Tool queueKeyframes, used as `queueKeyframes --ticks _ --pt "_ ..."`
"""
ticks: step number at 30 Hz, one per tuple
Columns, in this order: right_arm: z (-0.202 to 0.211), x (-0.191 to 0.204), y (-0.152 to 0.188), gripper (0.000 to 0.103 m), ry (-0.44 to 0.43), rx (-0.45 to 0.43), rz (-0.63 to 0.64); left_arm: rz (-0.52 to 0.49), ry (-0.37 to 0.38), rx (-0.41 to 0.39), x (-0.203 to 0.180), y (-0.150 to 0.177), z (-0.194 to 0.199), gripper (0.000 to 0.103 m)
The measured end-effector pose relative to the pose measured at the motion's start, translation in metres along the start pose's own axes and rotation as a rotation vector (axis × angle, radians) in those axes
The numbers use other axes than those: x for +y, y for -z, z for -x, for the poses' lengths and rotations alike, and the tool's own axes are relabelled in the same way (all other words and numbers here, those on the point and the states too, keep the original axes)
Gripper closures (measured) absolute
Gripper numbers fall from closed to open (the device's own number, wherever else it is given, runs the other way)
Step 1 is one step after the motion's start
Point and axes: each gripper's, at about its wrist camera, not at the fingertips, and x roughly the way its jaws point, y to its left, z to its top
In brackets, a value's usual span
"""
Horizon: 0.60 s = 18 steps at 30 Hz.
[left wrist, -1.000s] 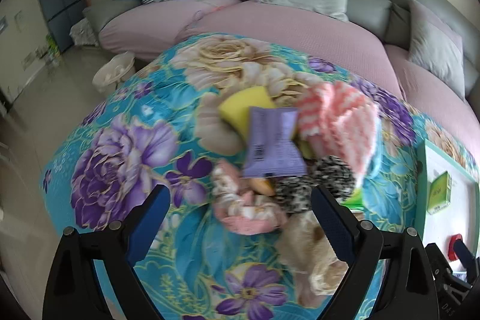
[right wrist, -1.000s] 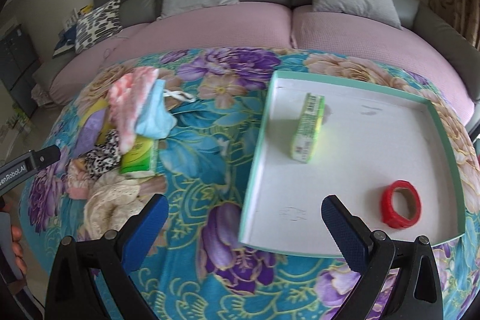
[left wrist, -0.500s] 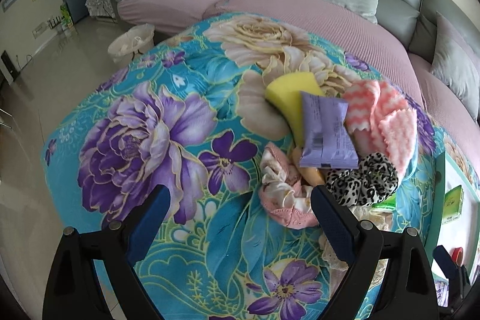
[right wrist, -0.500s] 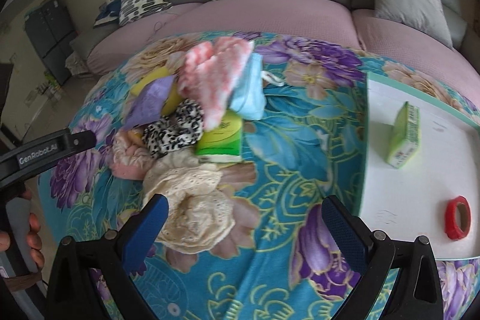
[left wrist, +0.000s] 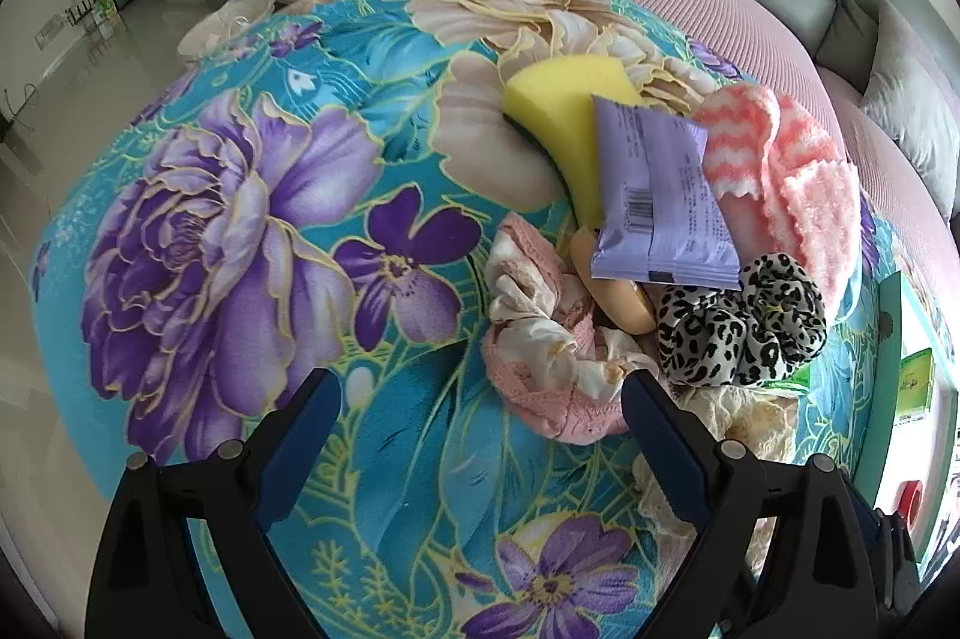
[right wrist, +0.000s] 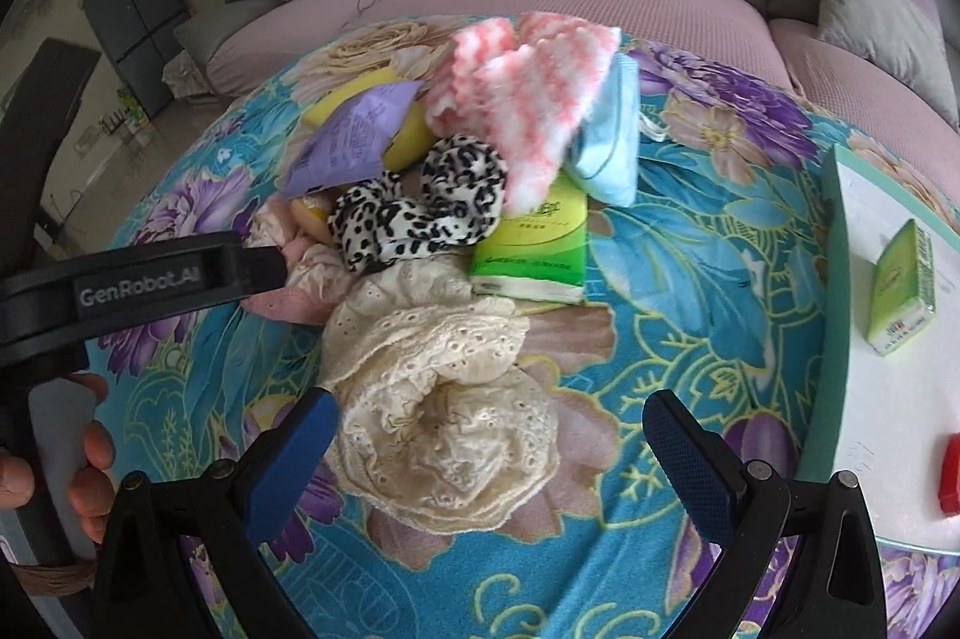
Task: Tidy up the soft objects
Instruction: 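Move both tools back over the pile of soft items, then grasp the pink-white cloth with the left tool while the right tool grasps the cream lace cloth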
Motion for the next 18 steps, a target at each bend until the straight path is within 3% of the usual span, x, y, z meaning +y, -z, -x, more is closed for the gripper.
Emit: queueKeyframes --ticks 13,18 --pt "-0.026 0.024 0.0 0.0 -0.023 0.031 0.08 0.014 0.008 0.043 0.004 -0.002 -0.025 0.009" --pt "-0.03 0.022 0.0 0.0 -0.016 0.03 0.065 -0.018 0.008 0.043 -0.007 -0.006 -0.029 0.014"
